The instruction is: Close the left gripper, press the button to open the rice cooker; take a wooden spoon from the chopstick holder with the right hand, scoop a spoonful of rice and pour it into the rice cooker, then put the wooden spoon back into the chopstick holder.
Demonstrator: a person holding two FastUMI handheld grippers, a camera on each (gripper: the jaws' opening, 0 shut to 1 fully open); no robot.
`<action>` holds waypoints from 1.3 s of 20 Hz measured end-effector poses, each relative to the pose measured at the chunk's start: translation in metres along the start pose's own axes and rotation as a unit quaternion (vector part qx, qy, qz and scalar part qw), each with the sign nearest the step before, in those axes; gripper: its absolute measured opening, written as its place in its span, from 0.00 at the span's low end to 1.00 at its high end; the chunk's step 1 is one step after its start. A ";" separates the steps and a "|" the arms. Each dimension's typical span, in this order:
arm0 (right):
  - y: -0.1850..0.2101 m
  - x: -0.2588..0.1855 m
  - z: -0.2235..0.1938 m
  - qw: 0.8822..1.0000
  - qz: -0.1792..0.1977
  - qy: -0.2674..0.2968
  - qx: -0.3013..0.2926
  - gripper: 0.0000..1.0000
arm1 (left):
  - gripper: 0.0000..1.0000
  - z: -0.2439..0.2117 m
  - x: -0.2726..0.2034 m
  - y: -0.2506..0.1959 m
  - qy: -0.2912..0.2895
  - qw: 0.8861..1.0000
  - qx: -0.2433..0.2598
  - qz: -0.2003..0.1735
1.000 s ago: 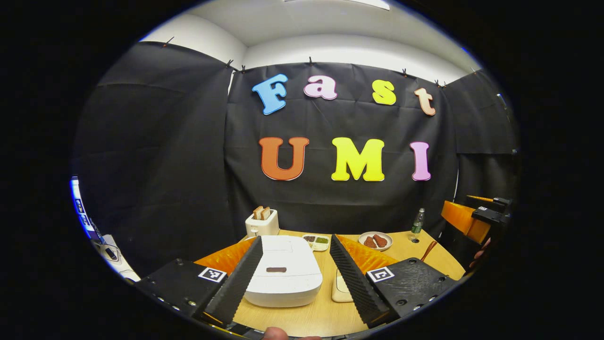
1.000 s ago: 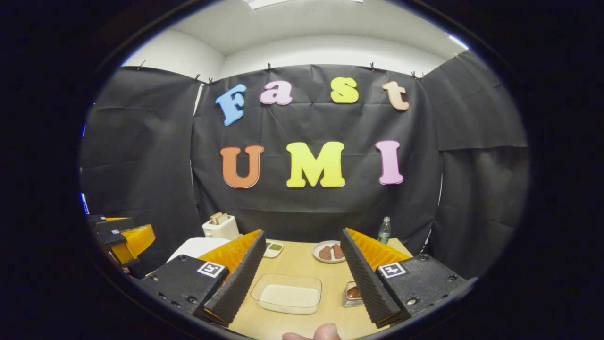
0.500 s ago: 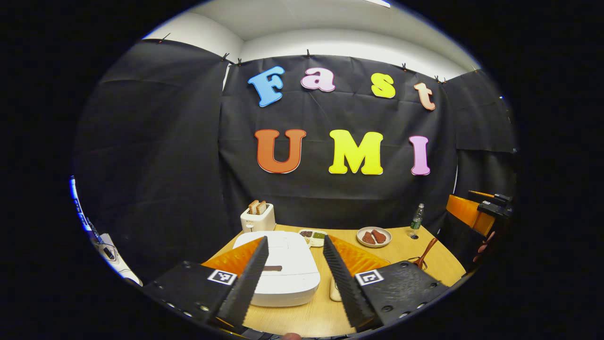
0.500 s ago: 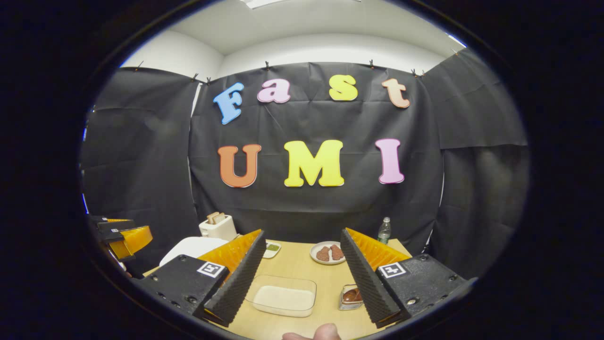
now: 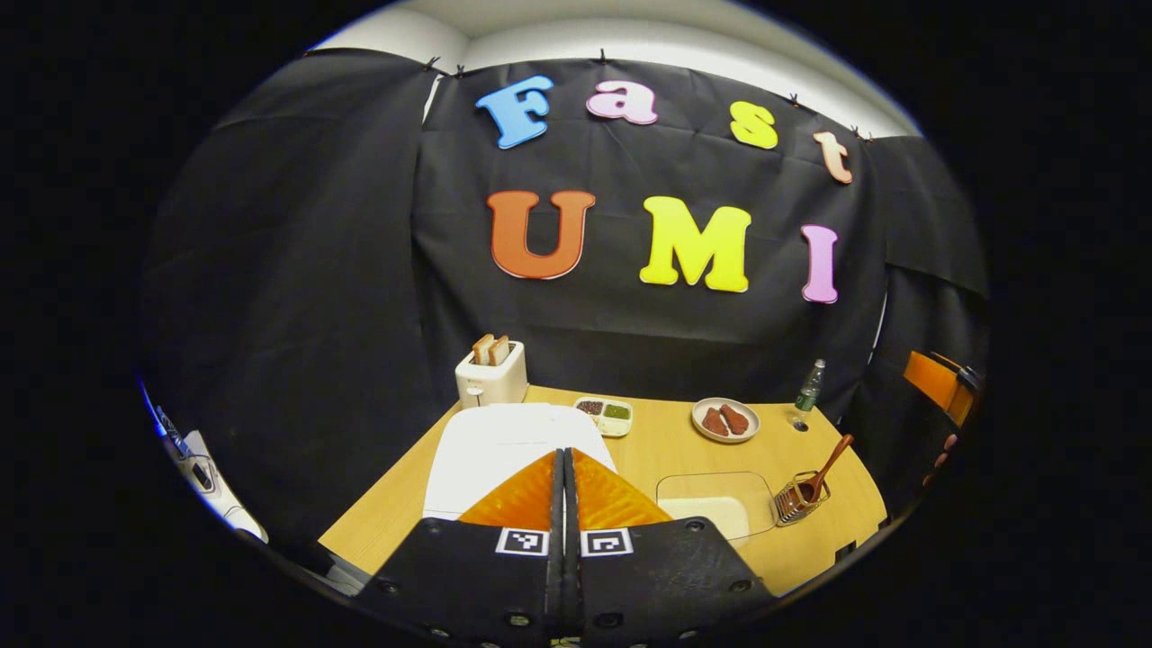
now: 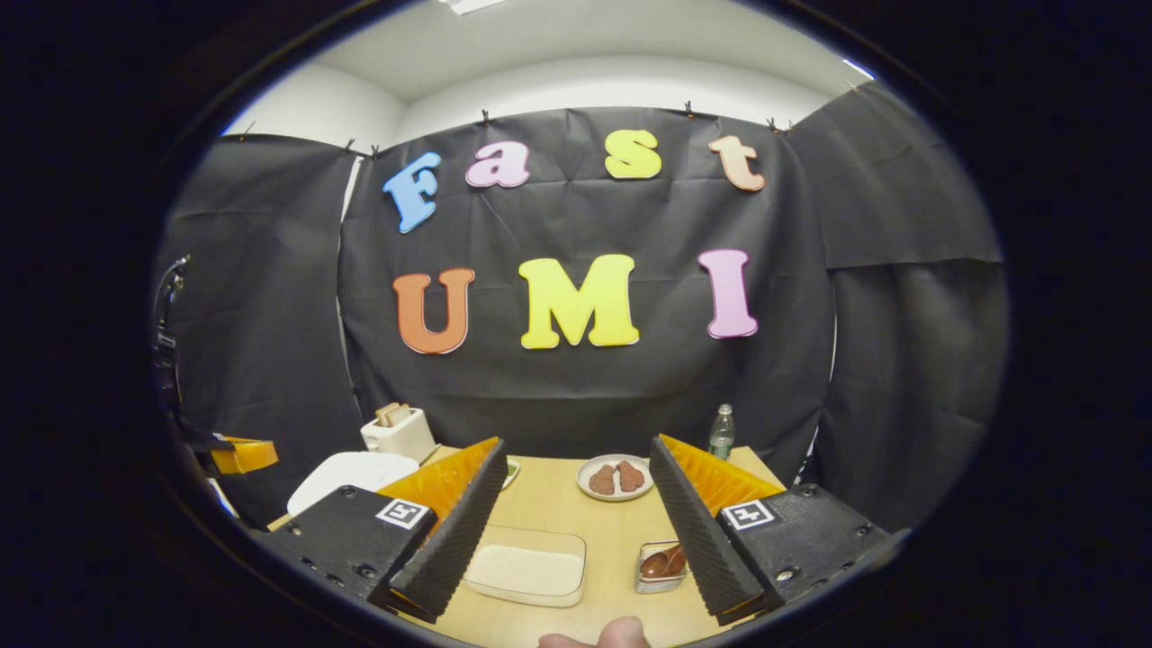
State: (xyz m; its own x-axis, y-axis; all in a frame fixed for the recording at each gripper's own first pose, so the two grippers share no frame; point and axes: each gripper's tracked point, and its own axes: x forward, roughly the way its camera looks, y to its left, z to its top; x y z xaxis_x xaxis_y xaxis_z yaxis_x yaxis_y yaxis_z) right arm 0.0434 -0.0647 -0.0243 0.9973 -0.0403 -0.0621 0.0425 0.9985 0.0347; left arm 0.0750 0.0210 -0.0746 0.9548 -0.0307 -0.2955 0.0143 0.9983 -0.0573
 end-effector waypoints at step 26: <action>-0.043 -0.003 -0.050 0.995 -0.047 0.092 -0.004 1.00 | 0.00 -0.106 0.102 0.051 0.203 0.974 -0.105 0.001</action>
State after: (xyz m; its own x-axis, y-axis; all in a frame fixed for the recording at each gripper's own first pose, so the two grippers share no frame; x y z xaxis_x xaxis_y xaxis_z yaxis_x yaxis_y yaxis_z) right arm 0.0360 -0.1059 -0.0756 0.9607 -0.1271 -0.2470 0.1341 0.9909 0.0118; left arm 0.1416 0.0635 -0.2084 0.7587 -0.0887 -0.6454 -0.0886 0.9674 -0.2371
